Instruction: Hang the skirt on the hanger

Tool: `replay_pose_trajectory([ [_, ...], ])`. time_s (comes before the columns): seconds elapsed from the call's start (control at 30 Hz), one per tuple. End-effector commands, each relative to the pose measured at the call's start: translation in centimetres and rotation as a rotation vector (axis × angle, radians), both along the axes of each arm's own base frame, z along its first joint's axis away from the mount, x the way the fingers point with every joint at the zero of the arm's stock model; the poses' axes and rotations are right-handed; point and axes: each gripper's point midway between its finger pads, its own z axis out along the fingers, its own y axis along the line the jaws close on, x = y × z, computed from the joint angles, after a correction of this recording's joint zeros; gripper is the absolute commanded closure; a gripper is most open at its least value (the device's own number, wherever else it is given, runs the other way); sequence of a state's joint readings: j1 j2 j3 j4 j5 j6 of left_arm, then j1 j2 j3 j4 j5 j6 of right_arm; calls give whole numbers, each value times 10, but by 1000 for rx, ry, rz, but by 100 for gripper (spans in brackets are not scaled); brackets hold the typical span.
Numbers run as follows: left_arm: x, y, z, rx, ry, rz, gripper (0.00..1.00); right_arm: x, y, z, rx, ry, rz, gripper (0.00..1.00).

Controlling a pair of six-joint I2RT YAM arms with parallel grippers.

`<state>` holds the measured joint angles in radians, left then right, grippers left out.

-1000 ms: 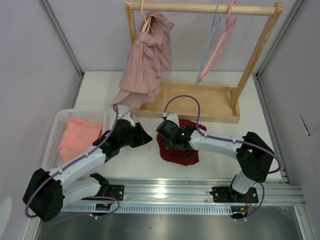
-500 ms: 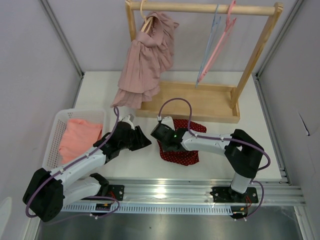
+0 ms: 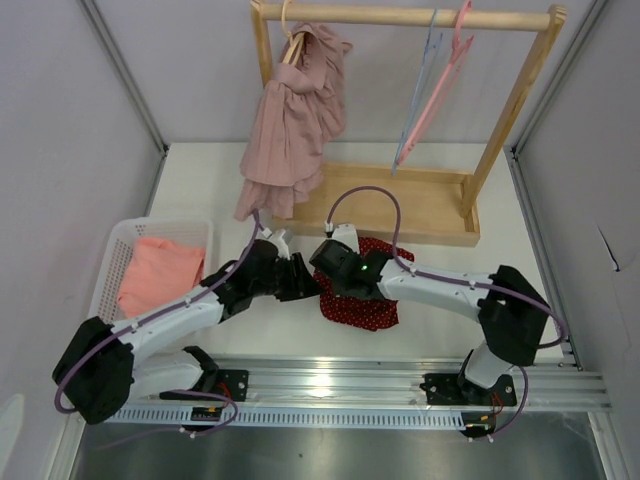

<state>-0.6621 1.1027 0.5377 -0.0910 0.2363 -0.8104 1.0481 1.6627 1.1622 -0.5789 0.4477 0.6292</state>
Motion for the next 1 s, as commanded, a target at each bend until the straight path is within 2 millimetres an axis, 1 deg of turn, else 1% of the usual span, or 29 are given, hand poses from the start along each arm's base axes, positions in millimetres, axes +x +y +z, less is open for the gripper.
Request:
replay_pose_trajectory([
  [0.0, 4, -35, 25, -64, -66, -91, 53, 14, -6, 58, 101, -99, -64, 100],
  [0.03, 7, -41, 29, -86, -78, -92, 54, 14, -11, 62, 98, -108, -73, 100],
  [0.07, 6, -46, 21, -81, -54, -95, 54, 15, -16, 72, 117, -120, -85, 100],
  [0.13, 8, -50, 16, -75, -46, -92, 55, 15, -24, 78, 119, -127, -101, 100],
  [0.17, 9, -51, 13, -66, -44, -89, 55, 14, -27, 80, 122, -130, -105, 100],
  [0.2, 11, -52, 6, -49, -31, -89, 55, 14, -32, 82, 129, -133, -116, 100],
  [0.27, 12, -56, 1, -37, -22, -95, 56, 13, -40, 87, 133, -140, -131, 100],
  [0.3, 12, -57, -7, -23, -6, -99, 56, 12, -44, 86, 130, -139, -136, 100],
  [0.37, 10, -62, -11, -17, 2, -109, 56, 10, -50, 89, 128, -142, -145, 100],
  [0.4, 10, -63, -18, -3, 17, -110, 56, 11, -55, 94, 142, -149, -154, 100],
  [0.47, 9, -67, -24, 5, 28, -116, 57, 10, -59, 95, 146, -150, -160, 100],
  [0.5, 9, -68, -25, 5, 30, -116, 56, 11, -63, 100, 159, -158, -167, 100],
  [0.53, 8, -70, -32, 13, 42, -119, 56, 10, -66, 98, 151, -156, -168, 100],
  [0.63, 6, -74, -41, 13, 63, -125, 56, 9, -72, 102, 155, -160, -176, 100],
  [0.7, 5, -76, -45, 16, 68, -126, 56, 9, -77, 101, 154, -158, -181, 100],
  [0.73, 6, -78, -46, 13, 69, -127, 56, 9, -80, 104, 162, -163, -187, 100],
  [0.77, 7, -79, -46, 9, 71, -124, 55, 9, -82, 101, 158, -160, -188, 100],
  [0.87, 8, -84, -47, 7, 73, -123, 55, 8, -88, 103, 165, -163, -193, 100],
  [0.93, 13, -89, -42, -6, 57, -118, 56, 8, -89, 102, 169, -161, -193, 100],
  [0.97, 12, -90, -44, -6, 60, -118, 58, 8, -91, 104, 172, -164, -196, 100],
])
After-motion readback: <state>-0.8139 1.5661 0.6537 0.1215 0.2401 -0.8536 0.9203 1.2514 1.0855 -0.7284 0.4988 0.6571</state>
